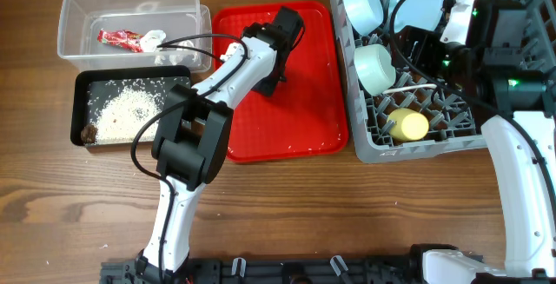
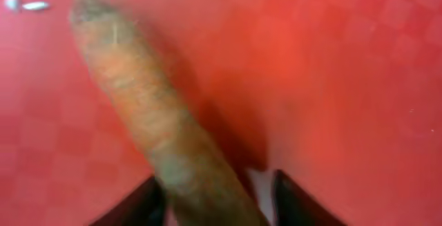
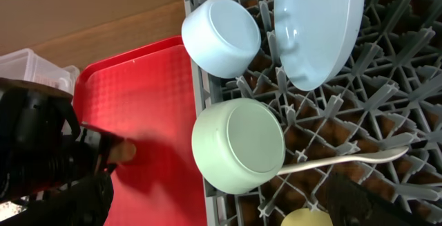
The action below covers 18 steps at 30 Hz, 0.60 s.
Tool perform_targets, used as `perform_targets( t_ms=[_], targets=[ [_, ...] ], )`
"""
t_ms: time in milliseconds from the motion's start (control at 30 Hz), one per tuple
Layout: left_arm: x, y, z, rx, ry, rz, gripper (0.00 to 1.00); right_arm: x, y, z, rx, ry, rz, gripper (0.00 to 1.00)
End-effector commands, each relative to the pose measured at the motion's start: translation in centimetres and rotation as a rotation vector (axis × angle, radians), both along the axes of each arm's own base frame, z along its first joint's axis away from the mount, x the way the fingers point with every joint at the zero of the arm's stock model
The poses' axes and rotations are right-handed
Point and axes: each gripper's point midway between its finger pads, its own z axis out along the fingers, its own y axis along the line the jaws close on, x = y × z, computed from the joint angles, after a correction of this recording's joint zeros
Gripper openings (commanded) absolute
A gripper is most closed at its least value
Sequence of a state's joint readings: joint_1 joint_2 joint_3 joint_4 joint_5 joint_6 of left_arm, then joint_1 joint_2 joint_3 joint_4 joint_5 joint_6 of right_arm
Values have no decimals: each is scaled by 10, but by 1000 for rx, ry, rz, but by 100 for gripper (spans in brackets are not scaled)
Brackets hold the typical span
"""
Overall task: Sort waste into correct bins and load items into the dishwasher rack
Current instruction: 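Reach the left gripper to the carrot on the red tray and grasp it, then carry the carrot left and drop it onto the black rice tray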
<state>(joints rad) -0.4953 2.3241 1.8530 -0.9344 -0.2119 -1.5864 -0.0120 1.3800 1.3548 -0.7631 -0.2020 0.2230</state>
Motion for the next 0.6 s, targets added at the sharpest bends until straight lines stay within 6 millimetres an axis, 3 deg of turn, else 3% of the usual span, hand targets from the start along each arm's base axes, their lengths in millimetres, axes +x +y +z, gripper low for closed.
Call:
perform_targets(
  t_ms=[0, 67, 233, 400, 500, 567],
  targets=[
    [-13, 9, -12, 34, 63, 17, 32, 2, -1, 2, 2, -1, -15, 100],
    [-19, 12, -11, 46, 85, 17, 20, 2, -1, 2, 0, -1, -18, 100],
    [-12, 17, 22, 40, 44, -62, 20, 2, -3, 1, -8, -1, -26, 100],
    [0, 39, 103, 35, -98, -130, 22, 2, -3, 2, -8, -4, -26, 100],
    [-4, 80, 160, 61, -186, -62, 24, 2, -3, 2, -8, -4, -26, 100],
    [-10, 110, 185, 67, -213, -3, 29, 3, -3, 2, -9, -5, -26, 100]
  ],
)
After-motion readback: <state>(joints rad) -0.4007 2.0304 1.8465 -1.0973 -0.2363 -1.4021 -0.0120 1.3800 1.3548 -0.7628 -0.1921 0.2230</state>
